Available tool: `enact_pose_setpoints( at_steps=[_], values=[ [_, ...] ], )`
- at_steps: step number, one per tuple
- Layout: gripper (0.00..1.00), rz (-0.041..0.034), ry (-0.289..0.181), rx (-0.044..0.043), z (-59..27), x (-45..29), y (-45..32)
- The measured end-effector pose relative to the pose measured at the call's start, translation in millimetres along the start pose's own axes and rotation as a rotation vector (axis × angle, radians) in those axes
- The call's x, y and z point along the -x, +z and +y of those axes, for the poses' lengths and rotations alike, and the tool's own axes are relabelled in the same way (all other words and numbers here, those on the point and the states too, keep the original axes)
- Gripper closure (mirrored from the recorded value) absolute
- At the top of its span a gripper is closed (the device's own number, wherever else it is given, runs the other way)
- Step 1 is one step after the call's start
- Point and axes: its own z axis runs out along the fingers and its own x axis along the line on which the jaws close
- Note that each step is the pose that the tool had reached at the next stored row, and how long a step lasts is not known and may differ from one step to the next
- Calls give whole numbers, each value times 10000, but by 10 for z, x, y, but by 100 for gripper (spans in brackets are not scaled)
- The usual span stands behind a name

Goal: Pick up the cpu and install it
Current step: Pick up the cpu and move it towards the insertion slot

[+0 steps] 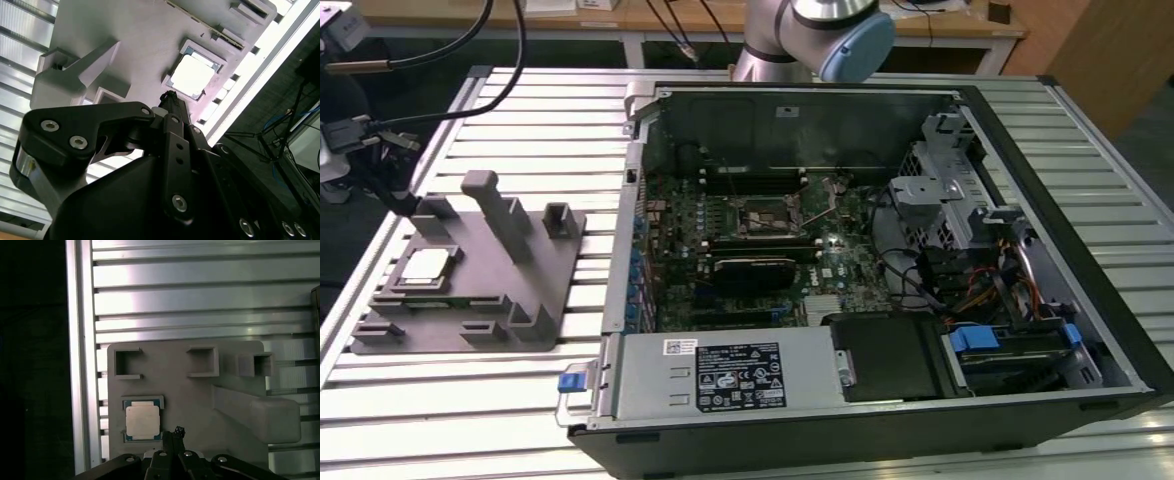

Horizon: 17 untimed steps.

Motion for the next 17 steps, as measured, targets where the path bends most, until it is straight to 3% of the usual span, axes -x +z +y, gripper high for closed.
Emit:
enact_pose_setpoints(
  at_steps=[7,17],
  values=[
    [89,5,2,63,-21,-16,56],
    [89,11,2,137,-59,-55,213]
  ],
)
